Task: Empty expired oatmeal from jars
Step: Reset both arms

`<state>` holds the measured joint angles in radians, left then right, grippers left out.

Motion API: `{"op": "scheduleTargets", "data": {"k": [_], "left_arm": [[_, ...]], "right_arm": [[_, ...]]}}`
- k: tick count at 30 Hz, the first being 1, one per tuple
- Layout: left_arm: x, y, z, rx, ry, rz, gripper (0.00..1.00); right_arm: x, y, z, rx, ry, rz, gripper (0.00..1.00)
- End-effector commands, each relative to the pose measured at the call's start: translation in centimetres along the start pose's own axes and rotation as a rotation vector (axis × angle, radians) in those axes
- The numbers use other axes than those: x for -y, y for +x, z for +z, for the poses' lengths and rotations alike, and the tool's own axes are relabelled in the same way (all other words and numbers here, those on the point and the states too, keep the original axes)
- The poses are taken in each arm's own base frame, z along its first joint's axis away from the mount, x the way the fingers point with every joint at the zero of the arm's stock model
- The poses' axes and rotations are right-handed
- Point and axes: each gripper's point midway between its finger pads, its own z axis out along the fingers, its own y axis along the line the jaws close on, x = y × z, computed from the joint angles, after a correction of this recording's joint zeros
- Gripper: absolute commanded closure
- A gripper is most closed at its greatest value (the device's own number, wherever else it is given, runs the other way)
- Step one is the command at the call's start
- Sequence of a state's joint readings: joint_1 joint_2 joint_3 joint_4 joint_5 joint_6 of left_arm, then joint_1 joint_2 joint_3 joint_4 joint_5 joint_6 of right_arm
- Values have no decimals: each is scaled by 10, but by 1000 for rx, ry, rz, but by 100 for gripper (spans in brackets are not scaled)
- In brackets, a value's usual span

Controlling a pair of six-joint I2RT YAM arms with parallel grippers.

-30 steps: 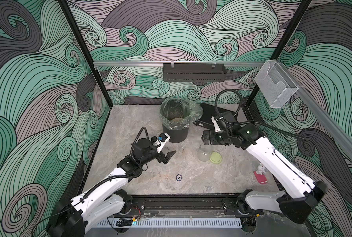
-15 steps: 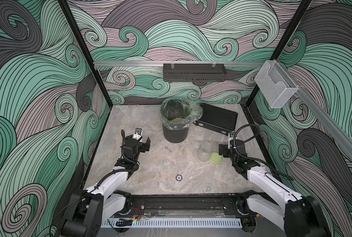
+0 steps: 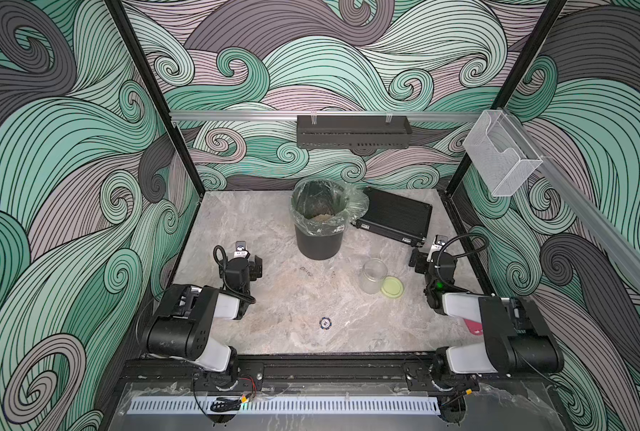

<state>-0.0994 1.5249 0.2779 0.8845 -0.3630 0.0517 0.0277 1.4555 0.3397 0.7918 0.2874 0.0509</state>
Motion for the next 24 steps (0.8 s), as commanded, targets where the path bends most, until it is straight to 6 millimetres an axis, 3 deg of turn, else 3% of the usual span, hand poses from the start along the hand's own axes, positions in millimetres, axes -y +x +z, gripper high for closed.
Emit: {"op": "scheduleTargets", "data": {"k": [1,6,18,21,24], "left_arm": [[-8,-39,9,83,-12,-95,2],[-5,-34,31,-45,127,-145,1],[-6,-34,30,-41,135,-152,1],[-5,-34,30,-40,136,-151,1],[-5,-35,30,-39,137,-152,2]], "right_arm": [[-15,-19,4,77,-82,6,1],[-27,-18,12,89,-125,-26,1],[-28,-16,11,83,-124,-33,1],[-48,-15,13,66,-229,-85,1],[-51,-14,12,60,-248,-85,1]]}}
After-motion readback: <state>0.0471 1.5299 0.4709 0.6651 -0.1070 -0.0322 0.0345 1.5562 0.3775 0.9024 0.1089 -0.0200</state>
